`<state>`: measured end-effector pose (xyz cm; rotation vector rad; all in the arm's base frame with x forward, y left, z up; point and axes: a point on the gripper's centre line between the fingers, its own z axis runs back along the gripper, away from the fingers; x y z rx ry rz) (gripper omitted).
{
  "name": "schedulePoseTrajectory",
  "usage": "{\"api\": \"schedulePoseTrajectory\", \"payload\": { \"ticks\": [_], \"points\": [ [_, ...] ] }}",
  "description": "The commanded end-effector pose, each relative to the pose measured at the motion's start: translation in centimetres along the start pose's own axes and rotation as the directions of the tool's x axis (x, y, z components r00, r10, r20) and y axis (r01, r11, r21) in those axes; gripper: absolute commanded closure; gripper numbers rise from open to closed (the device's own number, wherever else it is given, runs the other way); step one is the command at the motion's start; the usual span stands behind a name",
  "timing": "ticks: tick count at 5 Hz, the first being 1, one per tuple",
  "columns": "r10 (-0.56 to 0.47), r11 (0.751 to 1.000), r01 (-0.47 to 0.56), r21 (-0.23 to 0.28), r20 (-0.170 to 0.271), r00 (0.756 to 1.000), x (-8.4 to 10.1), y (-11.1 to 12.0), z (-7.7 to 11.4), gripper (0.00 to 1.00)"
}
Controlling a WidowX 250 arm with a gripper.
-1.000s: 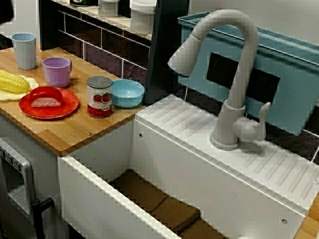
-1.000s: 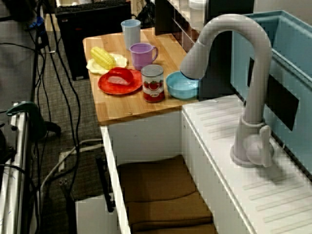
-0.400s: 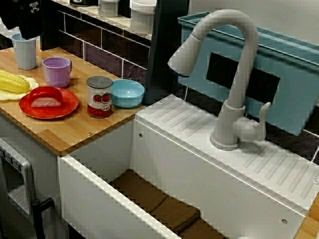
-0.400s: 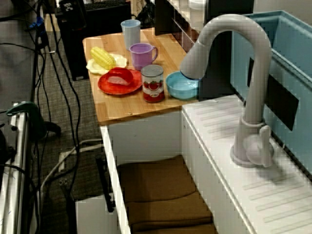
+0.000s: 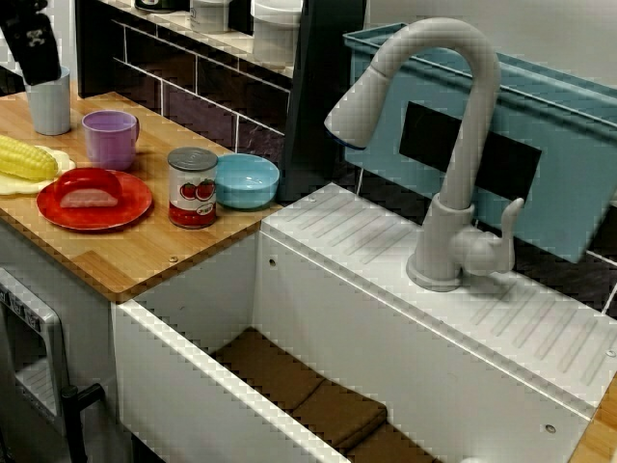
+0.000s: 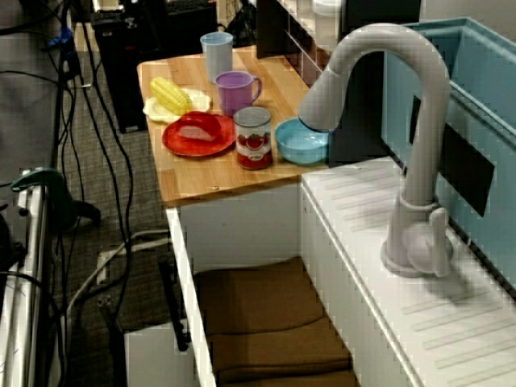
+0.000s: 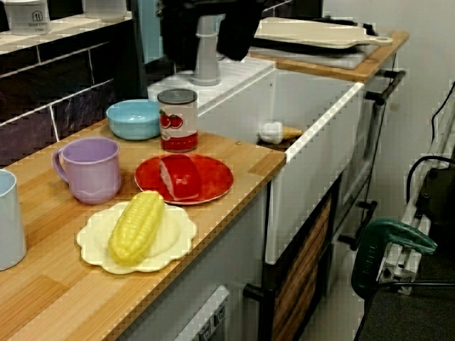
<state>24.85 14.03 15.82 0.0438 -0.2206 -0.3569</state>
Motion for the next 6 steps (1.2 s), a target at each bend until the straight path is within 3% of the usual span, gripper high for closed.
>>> {"api": "schedulePoseTrajectory", "payload": {
  "ticks": [1, 2, 3, 4, 5, 6],
  "points": [
    [-0.247, 0.968, 0.247, 0.037, -0.003, 0.969, -1.0, 4.2, -1.1, 0.0],
    [-0.277, 0.959, 0.278, 0.059, -0.027, 0.96, -1.6, 5.3, -2.0, 0.0],
    [-0.337, 0.938, 0.338, 0.077, -0.02, 0.941, -1.9, 5.2, -2.7, 0.0],
    [-0.454, 0.889, 0.449, 0.093, 0.057, 0.889, -2.1, 5.0, -3.1, 0.0],
    [-0.529, 0.845, 0.517, 0.133, 0.071, 0.846, -2.2, 5.3, -3.6, 0.0],
    [-0.536, 0.838, 0.521, 0.163, 0.059, 0.842, -2.2, 6.2, -4.5, 0.0]
  ]
}}
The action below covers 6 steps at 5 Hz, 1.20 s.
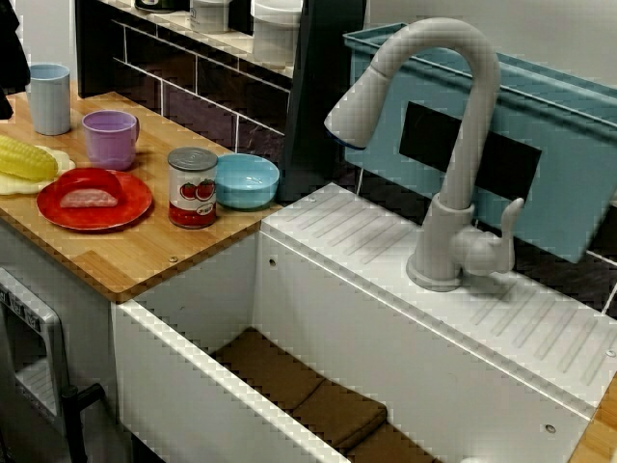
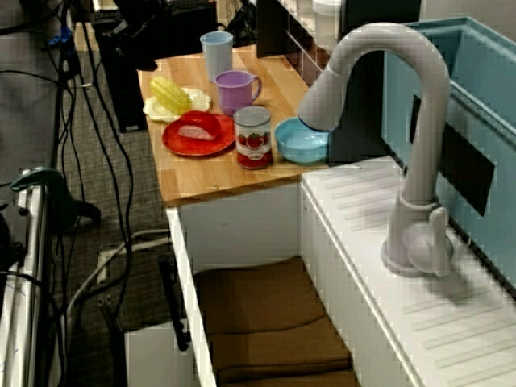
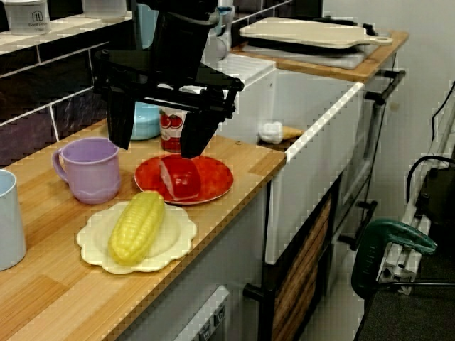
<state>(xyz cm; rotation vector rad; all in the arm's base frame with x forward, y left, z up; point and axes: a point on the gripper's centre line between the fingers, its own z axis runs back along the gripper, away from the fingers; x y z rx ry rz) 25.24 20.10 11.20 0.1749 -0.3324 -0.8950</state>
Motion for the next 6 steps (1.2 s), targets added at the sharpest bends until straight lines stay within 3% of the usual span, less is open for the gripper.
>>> {"api": "schedulePoseTrajectory", "payload": {
  "ticks": [1, 3, 4, 6],
  "points": [
    [-0.005, 0.999, 0.006, 0.046, -0.024, 1.0, 0.1, 1.0, -0.5, 0.0],
    [-0.017, 0.999, 0.02, 0.038, -0.067, 0.998, -0.2, 1.5, -2.1, 0.0],
    [-0.043, 0.998, 0.046, 0.042, -0.088, 0.995, -0.5, 0.6, -3.0, 0.0],
    [-0.072, 0.997, 0.076, 0.021, -0.133, 0.988, -1.0, 0.6, -3.6, 0.0]
  ]
}}
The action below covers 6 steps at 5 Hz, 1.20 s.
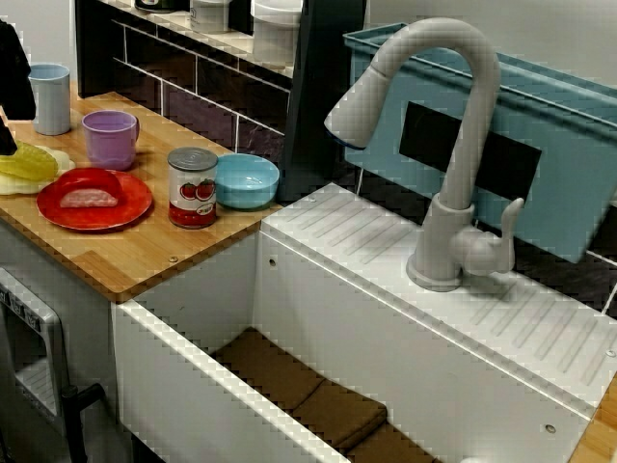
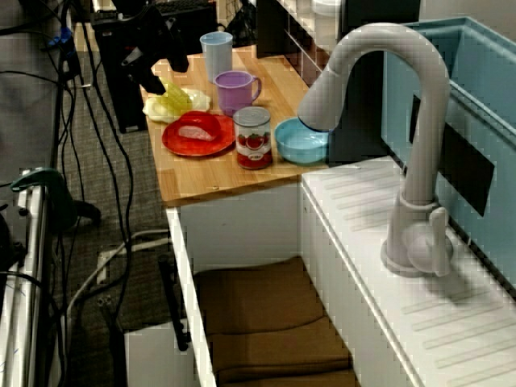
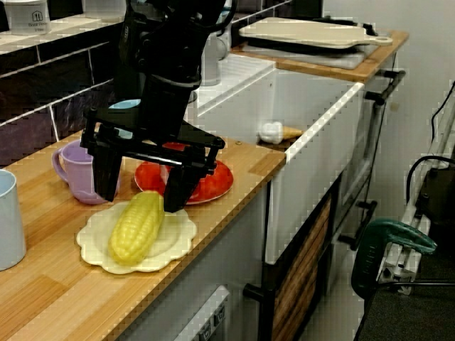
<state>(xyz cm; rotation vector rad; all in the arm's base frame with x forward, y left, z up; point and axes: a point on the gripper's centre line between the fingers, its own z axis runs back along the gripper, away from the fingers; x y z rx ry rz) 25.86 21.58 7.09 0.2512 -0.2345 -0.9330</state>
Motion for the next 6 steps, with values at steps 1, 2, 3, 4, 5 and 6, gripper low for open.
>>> {"api": "schedulePoseTrajectory", "payload": {
  "ticks": [1, 2, 3, 4, 5, 6],
  "points": [
    [-0.011, 1.0, 0.011, -0.003, -0.026, 1.0, 0.6, 0.6, 0.4, 0.0],
    [0.002, 1.0, -0.002, -0.007, -0.041, 0.999, 0.5, 0.7, 0.0, 0.0],
    [0.041, 0.999, -0.04, 0.026, -0.048, 0.998, 0.4, 0.9, -0.7, 0.0],
    [0.095, 0.995, -0.095, 0.003, -0.049, 0.994, 0.2, 1.2, -0.9, 0.0],
    [0.108, 0.994, -0.108, 0.002, -0.055, 0.993, 0.2, 1.3, -1.1, 0.0],
    [0.119, 0.993, -0.119, 0.001, -0.065, 0.991, 0.2, 1.4, -1.2, 0.0]
  ]
}}
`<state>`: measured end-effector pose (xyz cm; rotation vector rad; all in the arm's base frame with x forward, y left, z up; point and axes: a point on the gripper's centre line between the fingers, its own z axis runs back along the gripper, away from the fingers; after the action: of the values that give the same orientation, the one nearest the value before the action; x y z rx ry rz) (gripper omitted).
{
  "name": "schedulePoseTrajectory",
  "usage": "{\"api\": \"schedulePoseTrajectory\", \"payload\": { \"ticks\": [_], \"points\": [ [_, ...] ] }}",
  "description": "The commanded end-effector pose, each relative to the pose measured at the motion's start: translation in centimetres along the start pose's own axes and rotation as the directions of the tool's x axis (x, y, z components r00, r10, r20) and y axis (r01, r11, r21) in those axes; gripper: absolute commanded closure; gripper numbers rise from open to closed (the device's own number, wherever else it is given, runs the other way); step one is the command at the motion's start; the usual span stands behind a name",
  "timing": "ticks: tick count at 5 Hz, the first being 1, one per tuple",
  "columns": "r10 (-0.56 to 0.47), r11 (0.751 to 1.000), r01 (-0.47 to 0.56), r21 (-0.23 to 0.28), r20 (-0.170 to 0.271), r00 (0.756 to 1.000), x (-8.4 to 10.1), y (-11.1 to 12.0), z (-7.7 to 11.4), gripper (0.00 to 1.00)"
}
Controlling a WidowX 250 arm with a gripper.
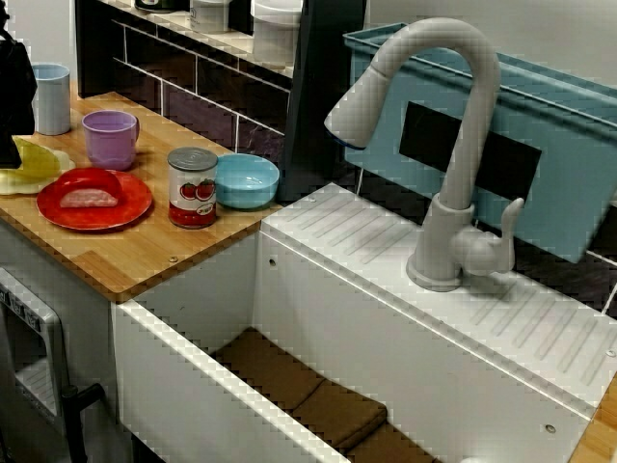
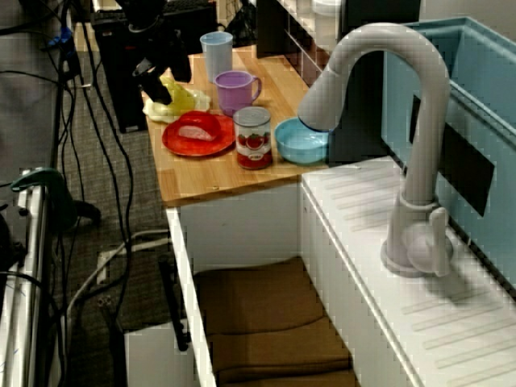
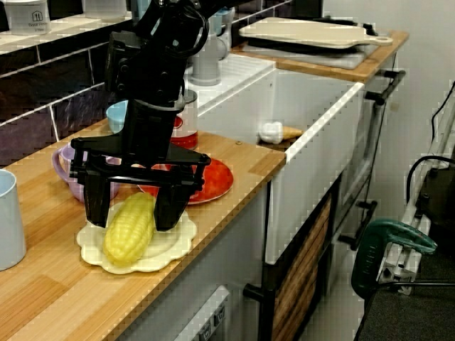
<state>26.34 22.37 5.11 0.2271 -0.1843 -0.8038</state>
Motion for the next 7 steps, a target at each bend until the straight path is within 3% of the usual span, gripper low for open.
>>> {"api": "schedulePoseTrajectory", "payload": {
  "ticks": [1, 3, 4, 6, 7],
  "points": [
    [-0.008, 1.0, 0.009, 0.03, -0.015, 1.0, 0.8, 0.8, 1.0, 1.0],
    [0.018, 1.0, -0.018, 0.019, -0.021, 1.0, 0.9, 0.8, 1.8, 1.0],
    [0.031, 0.999, -0.031, -0.013, 0.001, 1.0, 1.6, 0.9, 3.9, 1.0],
    [0.06, 0.99, -0.052, -0.133, 0.054, 0.997, 4.6, -0.2, 8.5, 1.0],
    [0.121, 0.983, -0.111, -0.145, 0.059, 0.991, 6.5, -1.6, 9.5, 1.0]
  ]
}}
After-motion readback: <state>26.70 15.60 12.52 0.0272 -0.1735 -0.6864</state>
